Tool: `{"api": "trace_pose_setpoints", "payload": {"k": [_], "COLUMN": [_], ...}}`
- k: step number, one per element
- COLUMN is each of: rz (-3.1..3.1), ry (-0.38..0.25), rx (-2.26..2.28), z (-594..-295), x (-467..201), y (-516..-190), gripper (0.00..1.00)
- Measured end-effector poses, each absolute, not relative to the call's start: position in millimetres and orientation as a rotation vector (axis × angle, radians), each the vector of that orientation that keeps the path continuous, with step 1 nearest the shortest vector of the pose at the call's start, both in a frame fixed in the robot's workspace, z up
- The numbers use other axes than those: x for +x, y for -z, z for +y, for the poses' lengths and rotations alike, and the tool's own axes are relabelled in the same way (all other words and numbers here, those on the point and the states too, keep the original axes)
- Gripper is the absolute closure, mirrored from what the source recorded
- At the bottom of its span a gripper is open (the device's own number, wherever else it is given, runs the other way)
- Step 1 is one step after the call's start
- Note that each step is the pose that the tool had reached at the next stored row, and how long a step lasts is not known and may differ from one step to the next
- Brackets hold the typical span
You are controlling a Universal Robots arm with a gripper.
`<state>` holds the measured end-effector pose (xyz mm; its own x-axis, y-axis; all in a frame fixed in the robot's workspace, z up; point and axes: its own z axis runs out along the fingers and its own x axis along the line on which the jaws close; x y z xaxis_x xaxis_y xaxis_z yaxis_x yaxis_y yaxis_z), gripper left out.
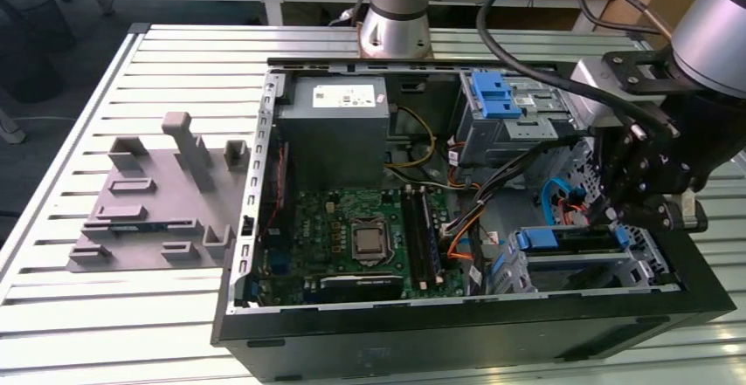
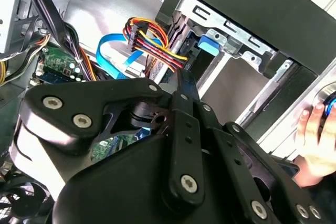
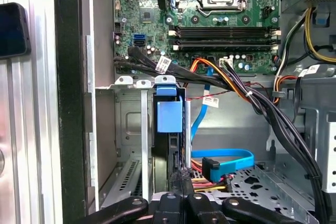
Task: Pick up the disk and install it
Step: 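Insert the second disk wire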
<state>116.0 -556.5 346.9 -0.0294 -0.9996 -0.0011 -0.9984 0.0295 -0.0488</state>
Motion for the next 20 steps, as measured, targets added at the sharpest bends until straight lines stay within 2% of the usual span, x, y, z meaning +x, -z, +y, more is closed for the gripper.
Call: {"api": "trace_pose_setpoints", "payload": {"k": [20], "rz": [2.239], "ry": [0.029], "rx": [-2.174], "z": [-555], "x": [109], "y": [-361], "gripper": [0.89]}}
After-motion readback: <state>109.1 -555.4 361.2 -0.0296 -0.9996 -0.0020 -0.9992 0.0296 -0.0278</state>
